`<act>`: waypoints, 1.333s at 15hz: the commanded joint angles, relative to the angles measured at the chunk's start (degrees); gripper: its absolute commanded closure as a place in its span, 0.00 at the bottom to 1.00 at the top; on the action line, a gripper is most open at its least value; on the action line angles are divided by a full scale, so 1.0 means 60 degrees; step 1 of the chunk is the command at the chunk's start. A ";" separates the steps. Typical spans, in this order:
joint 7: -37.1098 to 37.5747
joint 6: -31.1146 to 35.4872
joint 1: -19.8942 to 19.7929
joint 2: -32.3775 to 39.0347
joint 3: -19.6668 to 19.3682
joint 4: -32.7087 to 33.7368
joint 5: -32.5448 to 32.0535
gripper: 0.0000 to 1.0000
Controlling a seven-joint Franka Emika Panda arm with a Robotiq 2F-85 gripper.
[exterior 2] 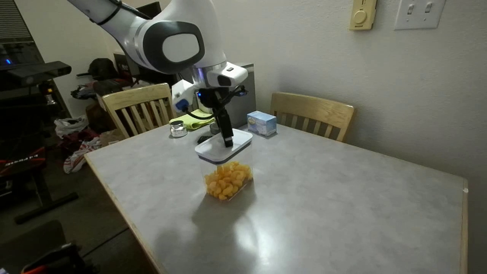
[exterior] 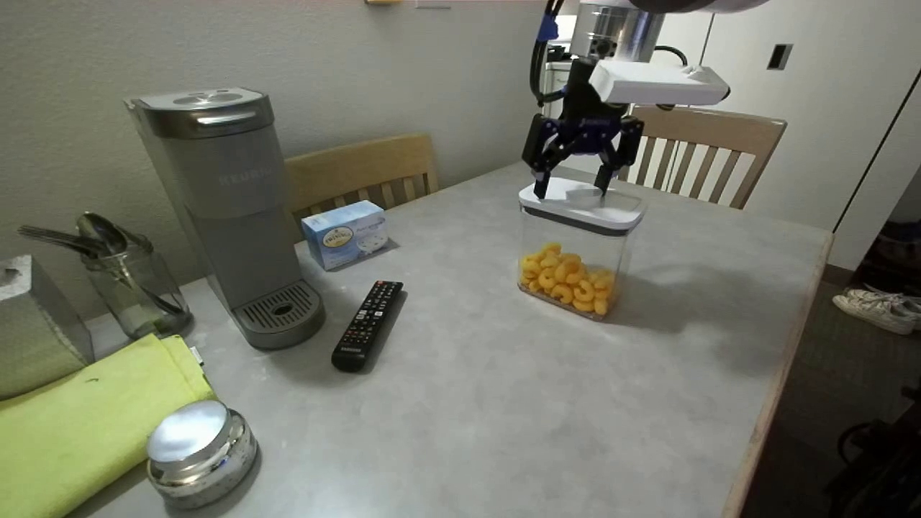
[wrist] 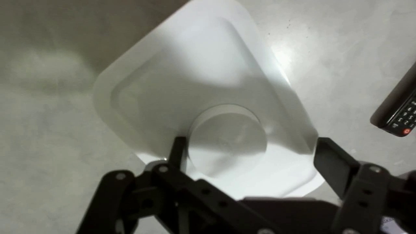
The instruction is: Place the white lid on top of the clear food container
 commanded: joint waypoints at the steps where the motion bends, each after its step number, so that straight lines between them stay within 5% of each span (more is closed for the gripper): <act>1: 0.0459 -0.0060 0.0144 -0.0030 -0.0179 -0.0041 -0.0413 0.00; 7: 0.1663 -0.0191 0.0172 -0.1056 -0.0330 -0.0007 -0.1483 0.00; 8: 0.1944 -0.0211 0.0138 -0.1124 -0.0302 0.0009 -0.1627 0.25; 15: 0.2564 -0.0141 0.0059 -0.0816 -0.0202 -0.0252 -0.1448 0.95; 20: 0.2910 -0.0305 0.0113 -0.0577 -0.0184 -0.0443 -0.1318 1.00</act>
